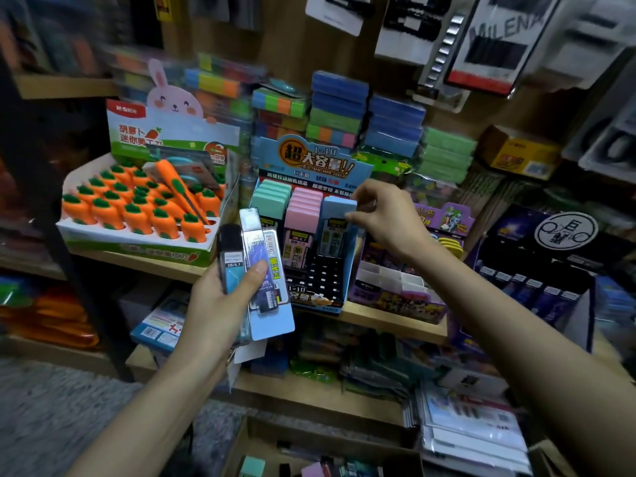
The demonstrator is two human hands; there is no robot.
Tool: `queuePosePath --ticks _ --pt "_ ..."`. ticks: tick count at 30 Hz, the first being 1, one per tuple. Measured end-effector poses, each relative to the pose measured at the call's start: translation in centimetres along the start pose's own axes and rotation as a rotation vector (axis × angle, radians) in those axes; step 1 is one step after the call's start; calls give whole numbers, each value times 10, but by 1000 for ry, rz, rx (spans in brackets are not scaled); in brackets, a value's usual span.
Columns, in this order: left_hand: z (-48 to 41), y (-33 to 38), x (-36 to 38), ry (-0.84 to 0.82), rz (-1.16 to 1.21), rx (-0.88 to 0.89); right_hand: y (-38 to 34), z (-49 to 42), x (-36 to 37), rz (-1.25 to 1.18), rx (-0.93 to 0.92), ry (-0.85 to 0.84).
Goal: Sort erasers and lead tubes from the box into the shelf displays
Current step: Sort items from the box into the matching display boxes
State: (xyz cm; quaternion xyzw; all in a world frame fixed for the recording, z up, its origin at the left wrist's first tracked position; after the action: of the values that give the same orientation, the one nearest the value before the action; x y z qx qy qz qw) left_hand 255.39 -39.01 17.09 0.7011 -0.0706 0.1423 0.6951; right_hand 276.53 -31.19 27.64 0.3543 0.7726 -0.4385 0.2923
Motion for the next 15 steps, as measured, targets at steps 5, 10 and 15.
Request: queuePosePath --ticks 5,10,15 --pt "1 -1 0 -3 -13 -10 4 -5 2 6 -22 -71" --pt "1 -1 3 -6 -32 -10 6 0 11 70 -65 -54" --pt "2 -1 3 -14 -49 0 -3 7 20 229 -194 3"
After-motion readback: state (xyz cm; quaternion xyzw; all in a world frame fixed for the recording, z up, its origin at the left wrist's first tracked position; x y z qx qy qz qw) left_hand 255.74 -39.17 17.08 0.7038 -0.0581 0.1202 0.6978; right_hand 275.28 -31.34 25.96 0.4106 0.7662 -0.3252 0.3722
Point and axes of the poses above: each hand's wrist, its own z-axis away from the middle knuckle, its own x-axis out of the palm, y = z × x, the point moved 7 cm from there along -z, towards the middle knuckle, and after that the axes turned 5 degrees about -x, right-handed, at the moved point
